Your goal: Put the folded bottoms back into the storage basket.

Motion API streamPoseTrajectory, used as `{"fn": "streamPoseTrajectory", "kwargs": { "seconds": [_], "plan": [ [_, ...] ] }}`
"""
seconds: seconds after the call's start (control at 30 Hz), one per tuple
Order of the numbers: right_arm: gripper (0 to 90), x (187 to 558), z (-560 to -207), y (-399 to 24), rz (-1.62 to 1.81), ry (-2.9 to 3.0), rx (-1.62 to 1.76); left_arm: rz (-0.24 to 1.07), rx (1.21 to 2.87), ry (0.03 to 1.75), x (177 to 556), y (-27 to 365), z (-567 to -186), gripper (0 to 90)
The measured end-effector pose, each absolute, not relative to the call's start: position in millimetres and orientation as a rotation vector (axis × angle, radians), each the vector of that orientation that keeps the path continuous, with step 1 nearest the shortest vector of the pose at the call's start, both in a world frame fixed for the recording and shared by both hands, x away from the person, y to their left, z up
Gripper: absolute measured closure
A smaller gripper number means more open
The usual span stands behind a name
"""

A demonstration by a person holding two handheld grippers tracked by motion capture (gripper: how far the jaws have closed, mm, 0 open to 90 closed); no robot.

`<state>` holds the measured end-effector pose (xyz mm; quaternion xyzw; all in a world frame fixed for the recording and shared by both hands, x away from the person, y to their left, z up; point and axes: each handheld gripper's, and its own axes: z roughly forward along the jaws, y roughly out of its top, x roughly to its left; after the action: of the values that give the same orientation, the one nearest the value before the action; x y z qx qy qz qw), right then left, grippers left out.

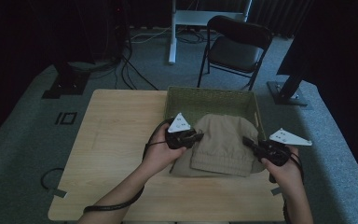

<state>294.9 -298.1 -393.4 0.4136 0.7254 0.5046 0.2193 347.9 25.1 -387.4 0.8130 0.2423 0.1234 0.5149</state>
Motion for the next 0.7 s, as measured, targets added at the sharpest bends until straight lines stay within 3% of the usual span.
{"fn": "streamPoseTrajectory", "kwargs": {
  "seconds": [0.7],
  "plan": [
    [80.5,351.3,-353.9,-301.5,1.440,1.949,1.181,0.332,1.875,0.592,405.3,25.7,-354.9,82.1]
  ]
}}
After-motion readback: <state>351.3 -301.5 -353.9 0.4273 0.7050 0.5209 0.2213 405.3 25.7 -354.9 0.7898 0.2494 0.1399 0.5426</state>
